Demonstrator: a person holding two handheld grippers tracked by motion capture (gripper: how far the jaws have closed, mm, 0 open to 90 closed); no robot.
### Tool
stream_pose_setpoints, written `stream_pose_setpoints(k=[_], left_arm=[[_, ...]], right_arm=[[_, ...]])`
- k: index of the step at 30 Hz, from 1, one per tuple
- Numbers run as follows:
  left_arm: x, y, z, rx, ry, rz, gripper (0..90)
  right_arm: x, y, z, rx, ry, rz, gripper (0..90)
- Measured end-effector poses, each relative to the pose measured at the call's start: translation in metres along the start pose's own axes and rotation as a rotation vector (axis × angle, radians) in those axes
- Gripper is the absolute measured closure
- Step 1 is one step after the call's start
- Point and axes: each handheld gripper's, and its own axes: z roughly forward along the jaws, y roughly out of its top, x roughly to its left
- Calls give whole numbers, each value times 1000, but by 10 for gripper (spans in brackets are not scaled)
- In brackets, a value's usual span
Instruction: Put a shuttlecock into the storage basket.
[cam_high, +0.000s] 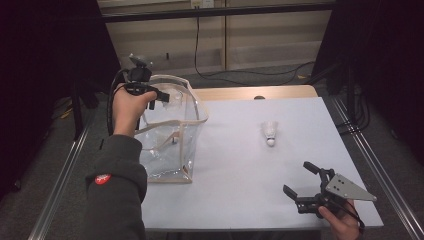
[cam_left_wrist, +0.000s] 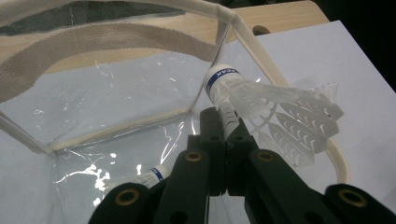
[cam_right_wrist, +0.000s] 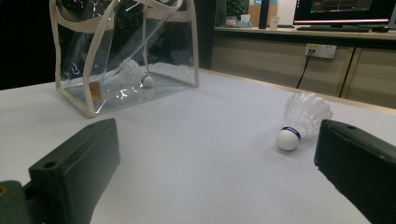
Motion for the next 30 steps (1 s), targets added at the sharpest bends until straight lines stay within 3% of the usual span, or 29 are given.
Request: stream_pose_setpoints(k=[30], left_arm=[[3,0,10,15,24,0,887]], right_arm=[[0,0,0,-4,1,0,0]])
